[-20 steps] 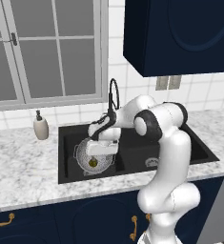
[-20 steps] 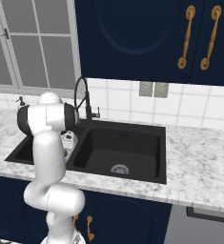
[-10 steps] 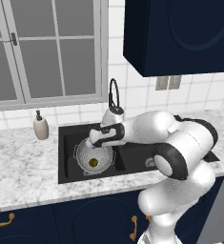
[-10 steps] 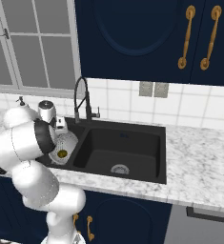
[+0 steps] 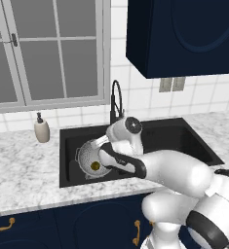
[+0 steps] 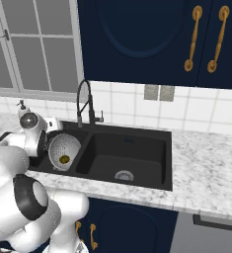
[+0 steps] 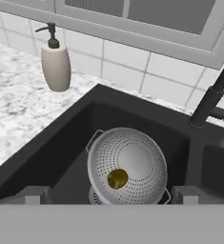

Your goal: Put the colander in the sink, put the kiwi in the colander, and turn on the sink faucet and pour water over the colander.

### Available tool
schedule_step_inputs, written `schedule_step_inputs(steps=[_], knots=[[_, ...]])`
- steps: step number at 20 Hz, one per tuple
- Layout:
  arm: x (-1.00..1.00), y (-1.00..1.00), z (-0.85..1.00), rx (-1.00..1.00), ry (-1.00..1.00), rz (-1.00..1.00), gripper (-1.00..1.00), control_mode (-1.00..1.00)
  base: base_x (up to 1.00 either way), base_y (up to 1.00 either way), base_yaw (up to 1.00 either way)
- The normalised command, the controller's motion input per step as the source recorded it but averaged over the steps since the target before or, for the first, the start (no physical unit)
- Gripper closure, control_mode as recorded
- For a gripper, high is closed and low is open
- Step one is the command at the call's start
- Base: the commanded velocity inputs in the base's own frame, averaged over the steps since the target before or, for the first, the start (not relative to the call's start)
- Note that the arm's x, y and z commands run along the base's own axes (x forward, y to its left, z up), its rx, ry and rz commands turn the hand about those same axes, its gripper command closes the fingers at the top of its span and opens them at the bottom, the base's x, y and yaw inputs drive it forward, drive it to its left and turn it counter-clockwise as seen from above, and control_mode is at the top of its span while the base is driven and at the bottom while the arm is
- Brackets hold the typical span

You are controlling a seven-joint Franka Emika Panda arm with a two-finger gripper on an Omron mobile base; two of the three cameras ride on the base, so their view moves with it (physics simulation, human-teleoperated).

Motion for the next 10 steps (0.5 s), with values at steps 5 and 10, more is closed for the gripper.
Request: schedule_step_inputs(steps=[5,10], knots=[[-0.3,-0.33,1.0,0.04,-0.03,-0.01,-1.0,-1.0,0.0,0.0,0.0],[-0.43,-0.55,0.92,0.02,0.1,-0.17,-1.0,-1.0,0.0,0.0,0.0]])
